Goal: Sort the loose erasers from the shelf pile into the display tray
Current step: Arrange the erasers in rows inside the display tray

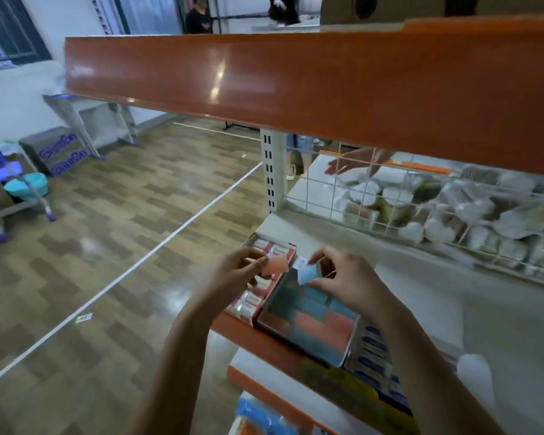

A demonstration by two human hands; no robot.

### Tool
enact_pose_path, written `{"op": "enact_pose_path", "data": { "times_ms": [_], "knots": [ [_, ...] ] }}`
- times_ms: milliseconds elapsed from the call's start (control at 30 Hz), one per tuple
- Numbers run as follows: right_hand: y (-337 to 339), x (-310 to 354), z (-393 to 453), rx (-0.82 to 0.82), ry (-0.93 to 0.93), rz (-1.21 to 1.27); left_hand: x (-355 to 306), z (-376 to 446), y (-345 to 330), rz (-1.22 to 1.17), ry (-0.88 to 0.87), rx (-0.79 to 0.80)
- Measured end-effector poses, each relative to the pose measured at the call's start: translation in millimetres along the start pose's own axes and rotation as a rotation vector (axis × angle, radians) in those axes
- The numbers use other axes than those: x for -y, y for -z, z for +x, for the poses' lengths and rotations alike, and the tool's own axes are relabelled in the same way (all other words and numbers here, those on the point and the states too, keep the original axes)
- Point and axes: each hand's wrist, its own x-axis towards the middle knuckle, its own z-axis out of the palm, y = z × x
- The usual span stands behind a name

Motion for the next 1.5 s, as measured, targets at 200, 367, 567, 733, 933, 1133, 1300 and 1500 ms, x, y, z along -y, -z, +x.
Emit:
{"op": "enact_pose_path", "data": {
  "times_ms": [200, 367, 567, 733, 933, 1133, 1300, 1500],
  "knots": [
    [-18, 7, 13, -0.04, -0.206, -0.137, 14, 48, 18, 0.096, -0.064, 0.204],
    [-39, 20, 11, -0.122, -0.331, -0.204, 26, 78, 27, 0.084, -0.12, 0.373],
    [-60, 33, 1, -0.207, -0.419, -0.193, 26, 89, 29, 0.132, -0.163, 0.523],
    [-68, 31, -1, -0.25, -0.452, -0.236, 26, 89, 30, 0.135, -0.196, 0.552],
    [-69, 30, -5, -0.29, -0.444, -0.384, 27, 86, 28, 0.146, -0.187, 0.547],
    [-72, 30, -8, -0.259, -0.442, -0.503, 28, 81, 24, 0.114, -0.157, 0.52],
    [-68, 28, -15, -0.247, -0.424, -0.474, 24, 73, 23, 0.132, -0.175, 0.507],
    [-62, 25, -19, -0.25, -0.417, -0.386, 26, 70, 19, 0.122, -0.157, 0.501]
  ]
}}
